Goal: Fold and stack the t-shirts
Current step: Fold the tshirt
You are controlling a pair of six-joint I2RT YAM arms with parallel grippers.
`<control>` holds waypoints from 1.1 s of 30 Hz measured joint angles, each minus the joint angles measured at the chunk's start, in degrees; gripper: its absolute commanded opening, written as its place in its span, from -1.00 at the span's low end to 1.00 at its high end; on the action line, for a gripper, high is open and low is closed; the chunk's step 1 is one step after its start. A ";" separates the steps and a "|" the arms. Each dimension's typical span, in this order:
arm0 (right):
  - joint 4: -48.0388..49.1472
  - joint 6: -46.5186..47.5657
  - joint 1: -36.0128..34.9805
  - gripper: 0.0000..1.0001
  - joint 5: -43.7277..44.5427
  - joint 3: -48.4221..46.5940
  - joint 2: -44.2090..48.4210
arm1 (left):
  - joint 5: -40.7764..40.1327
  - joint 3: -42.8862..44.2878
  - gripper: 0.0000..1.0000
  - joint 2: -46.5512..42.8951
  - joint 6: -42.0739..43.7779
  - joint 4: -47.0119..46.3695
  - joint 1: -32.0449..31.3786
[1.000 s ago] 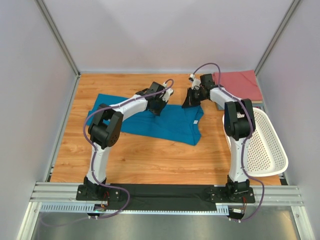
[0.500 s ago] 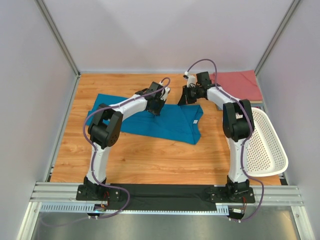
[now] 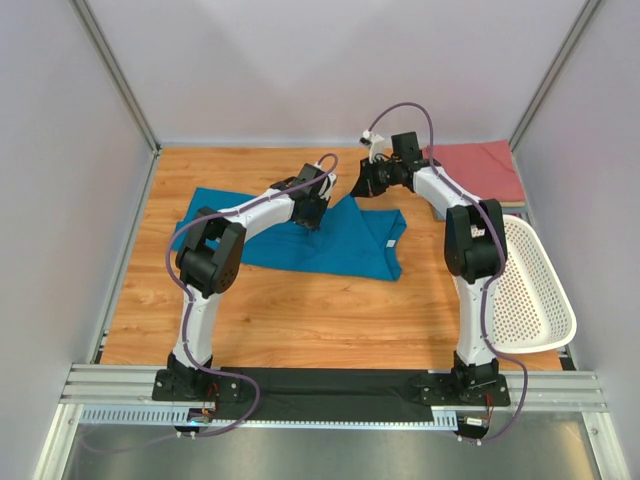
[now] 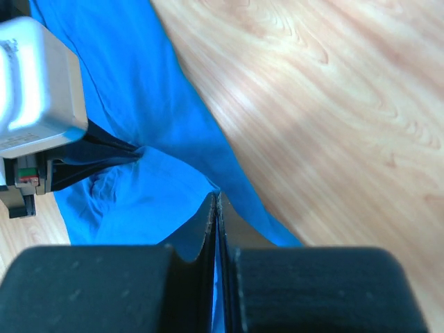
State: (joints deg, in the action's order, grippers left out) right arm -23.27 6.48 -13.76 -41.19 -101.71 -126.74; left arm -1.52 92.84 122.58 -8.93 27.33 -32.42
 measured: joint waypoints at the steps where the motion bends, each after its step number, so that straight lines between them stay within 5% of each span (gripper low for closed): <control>1: -0.02 0.52 0.00 -0.99 -0.31 -0.57 -0.17 | -0.11 -0.04 -1.00 0.00 -0.11 -0.02 0.00; 33: -3.41 -0.26 -0.11 -0.90 -0.55 -4.44 -6.05 | -8.94 -0.31 -0.88 -0.24 -10.32 3.72 0.00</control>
State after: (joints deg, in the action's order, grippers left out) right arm -26.68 6.22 -13.87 -41.74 -106.15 -132.79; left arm -10.46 92.53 122.34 -19.25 31.05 -32.42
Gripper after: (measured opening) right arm 0.051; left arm 0.052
